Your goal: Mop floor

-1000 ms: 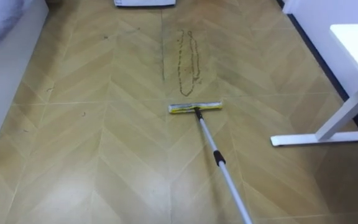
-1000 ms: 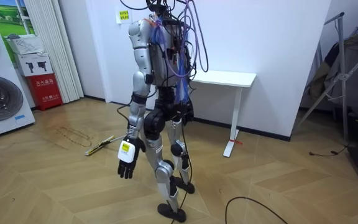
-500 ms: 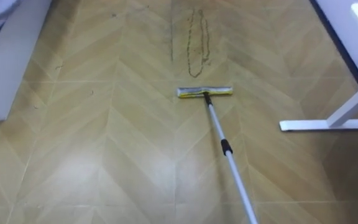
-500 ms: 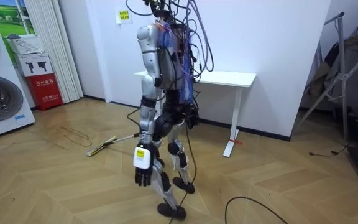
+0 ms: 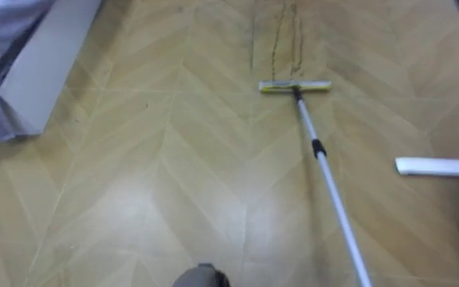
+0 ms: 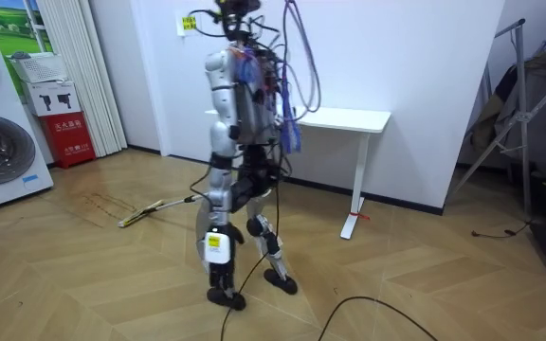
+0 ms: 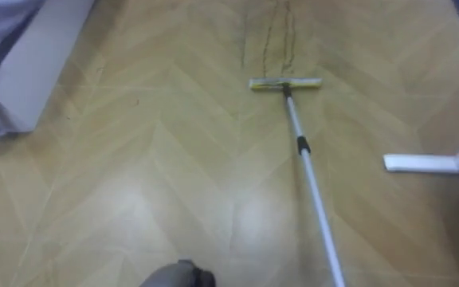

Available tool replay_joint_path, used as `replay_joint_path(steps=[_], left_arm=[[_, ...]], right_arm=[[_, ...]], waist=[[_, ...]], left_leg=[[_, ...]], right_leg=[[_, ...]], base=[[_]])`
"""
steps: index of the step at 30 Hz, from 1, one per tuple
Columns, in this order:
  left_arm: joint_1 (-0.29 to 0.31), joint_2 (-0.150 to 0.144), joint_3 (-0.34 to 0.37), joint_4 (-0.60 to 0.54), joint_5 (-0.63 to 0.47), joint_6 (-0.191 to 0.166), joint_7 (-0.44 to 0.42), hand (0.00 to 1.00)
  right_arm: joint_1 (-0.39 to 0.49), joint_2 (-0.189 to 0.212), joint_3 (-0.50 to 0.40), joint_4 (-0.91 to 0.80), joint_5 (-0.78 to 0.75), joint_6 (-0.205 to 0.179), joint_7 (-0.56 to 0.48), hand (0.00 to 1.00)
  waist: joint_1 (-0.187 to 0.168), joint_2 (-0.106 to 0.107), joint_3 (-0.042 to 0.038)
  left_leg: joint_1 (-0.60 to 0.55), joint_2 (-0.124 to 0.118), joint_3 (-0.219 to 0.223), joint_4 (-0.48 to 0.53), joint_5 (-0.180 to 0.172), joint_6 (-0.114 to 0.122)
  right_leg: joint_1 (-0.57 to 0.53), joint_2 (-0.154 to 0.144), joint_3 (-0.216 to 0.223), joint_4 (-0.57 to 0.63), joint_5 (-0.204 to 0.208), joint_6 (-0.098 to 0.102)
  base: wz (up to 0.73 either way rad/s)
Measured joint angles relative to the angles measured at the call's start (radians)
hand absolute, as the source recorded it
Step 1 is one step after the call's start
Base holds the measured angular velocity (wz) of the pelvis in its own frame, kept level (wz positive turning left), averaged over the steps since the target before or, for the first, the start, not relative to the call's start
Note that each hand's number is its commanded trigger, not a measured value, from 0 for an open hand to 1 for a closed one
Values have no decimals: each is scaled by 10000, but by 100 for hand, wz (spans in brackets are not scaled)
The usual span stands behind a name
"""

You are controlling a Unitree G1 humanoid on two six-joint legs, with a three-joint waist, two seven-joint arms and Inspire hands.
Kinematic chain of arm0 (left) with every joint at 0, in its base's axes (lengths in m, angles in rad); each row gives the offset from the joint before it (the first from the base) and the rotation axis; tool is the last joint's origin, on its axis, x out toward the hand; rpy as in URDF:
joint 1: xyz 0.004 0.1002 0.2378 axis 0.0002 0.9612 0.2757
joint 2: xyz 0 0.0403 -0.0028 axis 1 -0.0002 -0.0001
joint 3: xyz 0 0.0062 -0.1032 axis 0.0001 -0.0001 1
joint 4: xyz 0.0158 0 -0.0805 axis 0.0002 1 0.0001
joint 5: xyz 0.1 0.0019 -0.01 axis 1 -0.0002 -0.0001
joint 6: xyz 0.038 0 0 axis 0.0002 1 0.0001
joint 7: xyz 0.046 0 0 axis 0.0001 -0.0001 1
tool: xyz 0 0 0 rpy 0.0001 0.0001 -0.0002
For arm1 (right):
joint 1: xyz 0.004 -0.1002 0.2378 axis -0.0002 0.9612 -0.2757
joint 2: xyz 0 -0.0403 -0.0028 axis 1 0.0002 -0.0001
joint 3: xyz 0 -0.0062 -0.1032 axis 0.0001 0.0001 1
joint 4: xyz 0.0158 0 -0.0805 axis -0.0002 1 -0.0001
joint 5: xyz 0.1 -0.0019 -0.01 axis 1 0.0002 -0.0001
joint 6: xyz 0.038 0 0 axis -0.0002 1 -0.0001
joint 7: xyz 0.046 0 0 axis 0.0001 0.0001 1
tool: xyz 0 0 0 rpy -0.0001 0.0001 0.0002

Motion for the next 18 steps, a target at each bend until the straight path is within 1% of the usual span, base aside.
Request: replay_joint_path(steps=[1,2,3,4,5,6,7,8,9,10,11,12,13,14,15,16,17,18], left_arm=[[-126,-16,3,-35,47,8,5,0],[-183,-15,5,-99,90,6,16,0],[-290,-17,10,-213,102,-4,36,0],[-432,0,16,-228,188,-2,102,0],[-498,-1,-2,-230,219,-2,172,0],[-538,-12,-6,-277,253,0,251,0],[-538,0,-7,-292,252,-1,252,0],[-536,14,-26,-287,270,17,270,0],[-530,1,-29,-280,271,49,372,0],[-525,-19,-30,-279,270,67,413,0],[-461,-71,-46,-271,262,89,427,0],[-374,-104,-92,-252,260,90,404,0],[-330,-99,-92,-245,244,90,394,0],[-318,-75,-88,-157,214,90,392,0],[-313,-27,-90,-137,59,91,387,0],[-312,-4,-106,-139,52,90,385,0],[-312,14,-144,-138,48,90,385,0],[-275,67,-242,-133,-33,85,388,0]], right_arm=[[259,-153,6,72,89,-9,3,100],[387,-216,21,119,82,-8,-5,100],[615,-310,20,185,99,0,-43,100],[908,-300,40,183,255,5,-135,100],[1075,-276,57,184,352,21,-169,100],[1433,-190,74,185,504,52,-254,100],[1577,-111,79,184,538,52,-313,100],[1774,99,73,183,547,60,-447,100],[1952,313,25,185,511,87,-518,100],[2012,387,22,186,511,121,-540,100],[2106,454,30,184,517,202,-558,100],[2098,447,28,188,489,317,-559,100],[2034,431,32,180,473,389,-560,100],[1862,372,36,196,457,465,-560,100],[1634,276,34,274,468,487,-552,100],[1271,80,42,400,499,532,-546,100],[1034,-26,51,477,510,535,-548,100],[456,-261,58,553,555,595,-552,100]], waist=[[-31,91,-38],[-46,206,-91],[-162,402,-84],[-232,527,-77],[-275,585,-72],[-384,649,-84],[-420,691,-114],[-489,645,-105],[-588,527,-90],[-622,501,-78],[-661,499,-85],[-636,501,-80],[-628,503,-82],[-580,497,-76],[-439,454,-68],[-273,425,-67],[-182,401,-51],[9,331,-7]], left_leg=[[-14,-173,-61,137,-246,161],[2,-280,-125,152,-362,213],[7,-392,-332,160,-540,322],[12,-433,-423,76,-630,379],[46,-444,-468,21,-671,403],[60,-469,-569,-76,-745,422],[67,-474,-595,-141,-764,419],[115,-533,-646,-343,-786,396],[183,-630,-660,-524,-822,350],[208,-635,-676,-526,-906,307],[242,-602,-758,-387,-1125,203],[287,-516,-808,-205,-1318,60],[285,-444,-806,-44,-1397,-29],[191,-316,-804,497,-1499,-208],[37,-203,-730,1205,-1522,-253],[-235,-44,-575,2073,-1456,-370],[-378,50,-520,2519,-1362,-526],[-695,218,-530,3339,-1087,-842]], right_leg=[[-511,-3,385,853,722,37],[-741,10,569,1247,1130,56],[-1234,175,793,1698,1540,74],[-1829,444,862,1678,1451,87],[-2111,551,877,1536,1357,80],[-2620,793,805,838,1263,90],[-2868,887,776,300,1259,91],[-3180,946,654,-1019,1301,69],[-3335,949,670,-2228,1599,-51],[-3403,996,648,-2631,1888,-135],[-3406,1119,649,-2823,2360,-230],[-3316,1130,457,-2672,2323,-442],[-3266,1115,335,-2597,2230,-522],[-3177,1108,145,-2361,1936,-618],[-3129,1121,104,-1987,1577,-699],[-3117,1160,130,-1603,1121,-792],[-3105,1202,156,-1425,964,-812],[-3065,1390,264,-1210,724,-821]], base=[[39],[39],[28],[27],[22],[16],[15],[13],[15],[12],[0],[-5],[-8],[0],[0],[0],[-11],[-15]])
